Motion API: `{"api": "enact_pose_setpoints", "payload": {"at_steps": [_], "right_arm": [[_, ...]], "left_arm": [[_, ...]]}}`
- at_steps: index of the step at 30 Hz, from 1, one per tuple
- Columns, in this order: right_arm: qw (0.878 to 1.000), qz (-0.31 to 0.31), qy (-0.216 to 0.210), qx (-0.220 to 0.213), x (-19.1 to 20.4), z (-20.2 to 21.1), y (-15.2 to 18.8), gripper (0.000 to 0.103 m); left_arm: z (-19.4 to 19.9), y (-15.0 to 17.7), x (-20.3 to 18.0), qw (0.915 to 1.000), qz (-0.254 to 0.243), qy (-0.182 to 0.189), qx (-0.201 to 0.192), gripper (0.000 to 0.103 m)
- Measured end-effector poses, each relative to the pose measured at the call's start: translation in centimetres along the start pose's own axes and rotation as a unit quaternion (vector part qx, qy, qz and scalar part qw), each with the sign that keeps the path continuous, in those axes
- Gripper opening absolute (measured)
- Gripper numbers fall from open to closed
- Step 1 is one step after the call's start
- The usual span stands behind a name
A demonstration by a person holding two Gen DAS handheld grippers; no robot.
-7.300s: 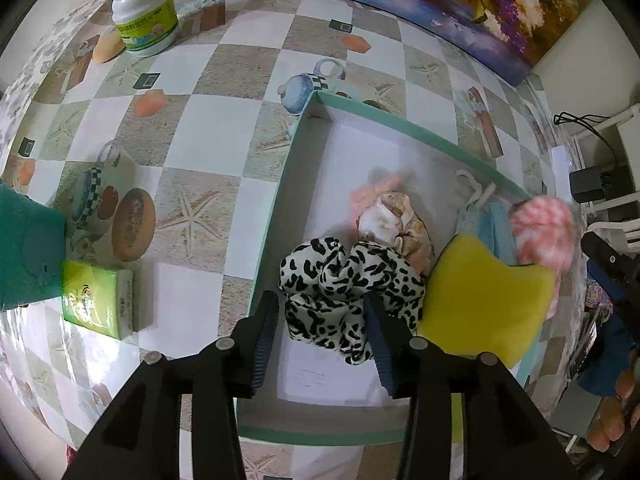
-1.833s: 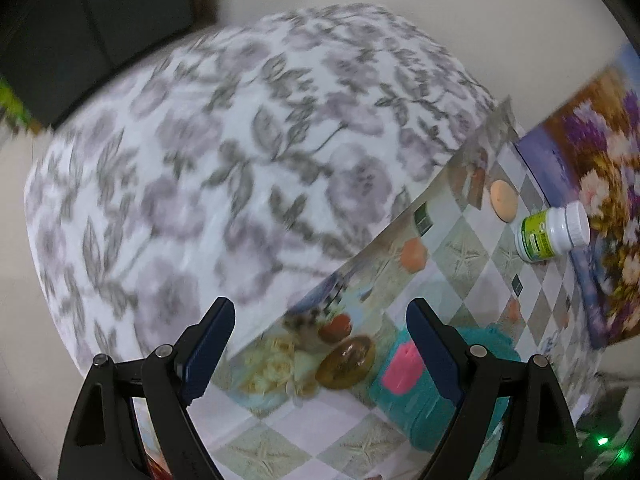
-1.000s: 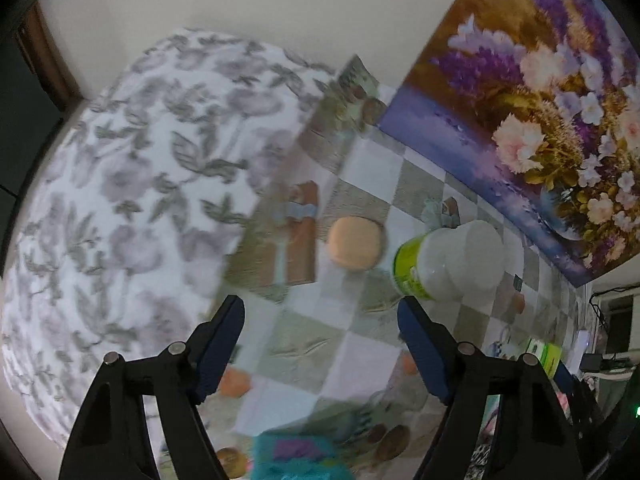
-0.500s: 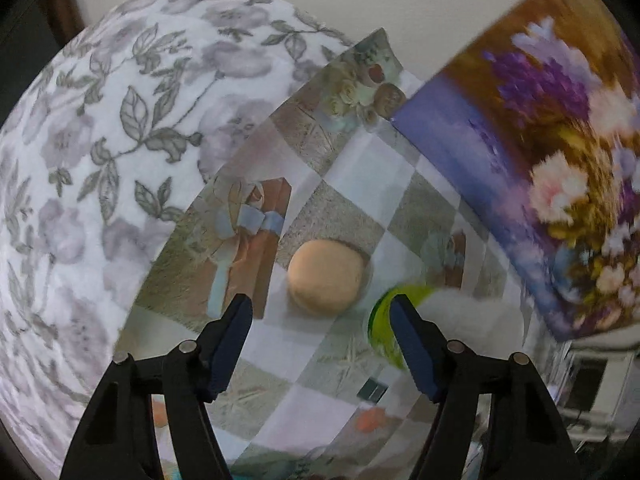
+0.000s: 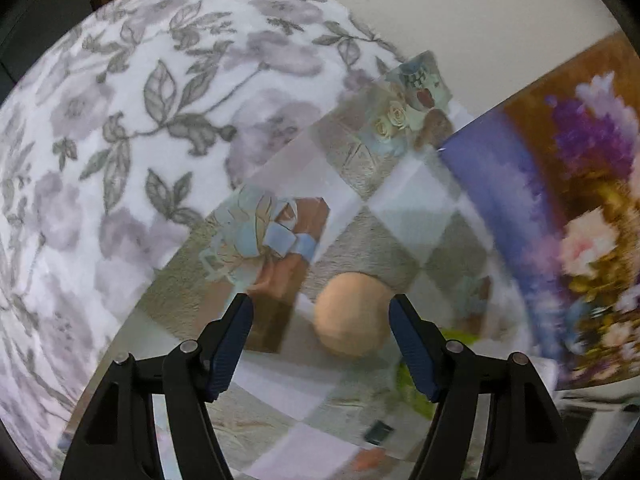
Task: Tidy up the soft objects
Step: 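Grasp the tan round sponge with left gripper while right gripper holds the tissue pack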
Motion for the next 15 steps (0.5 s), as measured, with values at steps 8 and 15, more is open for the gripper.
{"api": "enact_pose_setpoints", "payload": {"at_steps": [8,15], "right_arm": [[1.0,-0.005,-0.007,0.005,-0.4,-0.8,0.7,0.07],[1.0,-0.01,-0.011,0.004,-0.4,-1.1,1.0,0.07]], "left_arm": [[-0.8,1.0,-2.4,0.9988,-0.047,-0.01,-0.009,0.07],[-1.7,1.7,-4.0,0.9926,-0.094,-0.063,-0.042,0.063]]}}
Point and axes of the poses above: each gripper's, at about its wrist camera, not at the fingertips, and z roughly against the way its jaws point, x to its left, y to its underside, the point moved 9 cm from there along -z, roughly the way its jaws point, and after that the axes turned 15 degrees about z, right-handed, at the moved point
